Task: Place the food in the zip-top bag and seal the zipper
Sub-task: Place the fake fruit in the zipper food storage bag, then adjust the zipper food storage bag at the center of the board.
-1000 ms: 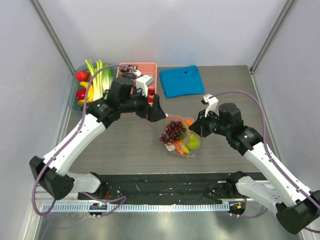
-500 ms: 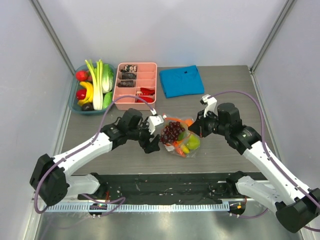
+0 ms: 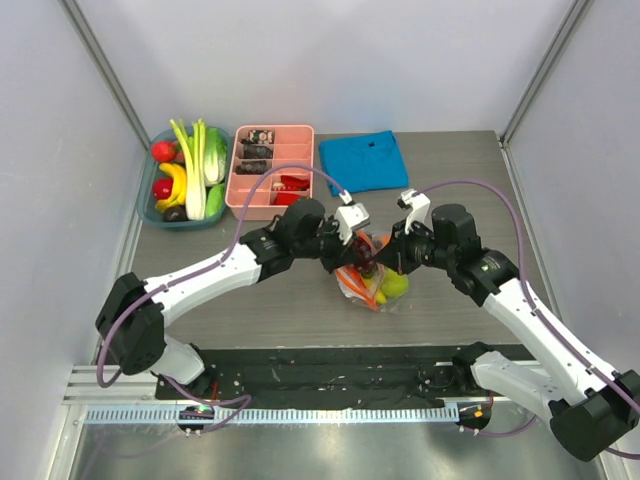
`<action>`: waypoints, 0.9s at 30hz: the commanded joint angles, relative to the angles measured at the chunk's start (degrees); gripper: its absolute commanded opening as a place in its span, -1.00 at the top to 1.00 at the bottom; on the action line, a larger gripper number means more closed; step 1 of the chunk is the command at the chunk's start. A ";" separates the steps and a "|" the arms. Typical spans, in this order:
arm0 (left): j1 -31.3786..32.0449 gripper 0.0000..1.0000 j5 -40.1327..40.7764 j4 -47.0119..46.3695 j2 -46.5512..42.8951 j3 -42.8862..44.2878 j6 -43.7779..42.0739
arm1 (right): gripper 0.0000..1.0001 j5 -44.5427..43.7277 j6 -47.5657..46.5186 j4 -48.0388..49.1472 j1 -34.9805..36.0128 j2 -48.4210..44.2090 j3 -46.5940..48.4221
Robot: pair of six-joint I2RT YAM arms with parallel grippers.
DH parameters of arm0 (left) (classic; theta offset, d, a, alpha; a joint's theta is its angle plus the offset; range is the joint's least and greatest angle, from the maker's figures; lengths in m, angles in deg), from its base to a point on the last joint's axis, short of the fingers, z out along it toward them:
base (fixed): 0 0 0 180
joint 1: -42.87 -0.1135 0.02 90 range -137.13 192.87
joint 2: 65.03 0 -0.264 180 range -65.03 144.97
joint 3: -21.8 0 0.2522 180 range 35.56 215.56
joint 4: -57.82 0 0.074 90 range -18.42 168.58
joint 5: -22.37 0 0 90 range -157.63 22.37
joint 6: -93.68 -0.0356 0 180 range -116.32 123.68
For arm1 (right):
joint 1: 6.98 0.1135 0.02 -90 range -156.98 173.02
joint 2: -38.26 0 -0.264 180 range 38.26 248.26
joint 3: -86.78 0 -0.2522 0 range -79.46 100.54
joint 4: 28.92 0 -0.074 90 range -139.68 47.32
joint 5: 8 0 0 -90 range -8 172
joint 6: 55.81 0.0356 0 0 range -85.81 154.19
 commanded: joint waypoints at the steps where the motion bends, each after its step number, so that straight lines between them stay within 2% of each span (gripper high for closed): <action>1: 2.68 0.99 -1.31 -6.60 3.62 8.22 5.59 | 0.99 1.31 -1.10 2.73 -0.15 0.86 2.34; 5: 3.83 0.99 0.00 -5.82 6.19 10.16 6.05 | 0.98 1.05 -1.71 2.82 -0.15 1.57 3.56; 7: 2.69 0.66 0.28 -0.65 5.49 10.77 4.29 | 0.98 0.09 -2.24 2.90 -0.24 1.57 4.62; 8: 1.82 0.46 -2.42 1.64 4.79 10.86 2.72 | 0.99 0.17 -2.33 2.90 -0.24 1.48 4.97; 9: -0.72 0.07 -4.28 5.75 3.83 10.43 2.27 | 0.98 1.56 -2.76 2.90 -0.32 1.13 5.58; 11: -3.71 -0.17 -8.06 7.28 -1.00 8.85 2.18 | 0.99 3.76 -4.17 2.82 -0.24 1.30 6.46; 12: -5.64 -0.37 -11.21 7.29 -3.02 7.62 2.18 | 0.99 5.51 -4.52 2.73 -0.32 1.30 7.25; 14: -9.61 -0.50 -14.48 7.46 -9.61 4.98 -2.11 | 0.98 7.80 -6.19 2.55 -0.33 1.30 7.96; 15: -10.05 -0.59 -14.75 7.98 -11.89 4.19 -8.57 | 0.98 9.21 -7.07 2.64 -0.24 1.39 8.48; 17: -10.50 -0.62 -14.84 10.79 -16.98 1.81 -16.50 | 0.98 13.34 -8.91 2.64 -0.24 2.09 8.93; 18: -10.41 -0.62 -15.63 12.19 -18.14 1.29 -23.42 | 0.98 14.66 -9.27 2.64 -0.24 2.44 9.54; 22: -10.59 -0.57 -18.53 22.04 -21.40 -0.48 -37.86 | 0.98 20.29 -10.06 2.20 -0.24 6.13 12.44; 24: -10.59 -0.55 -19.93 26.00 -22.46 -1.18 -41.84 | 0.98 22.58 -9.98 2.29 -0.24 7.80 14.63; 27: -10.50 -0.52 -18.80 24.95 -22.90 -2.23 -41.94 | 0.98 24.60 -9.97 2.29 -0.24 9.21 16.75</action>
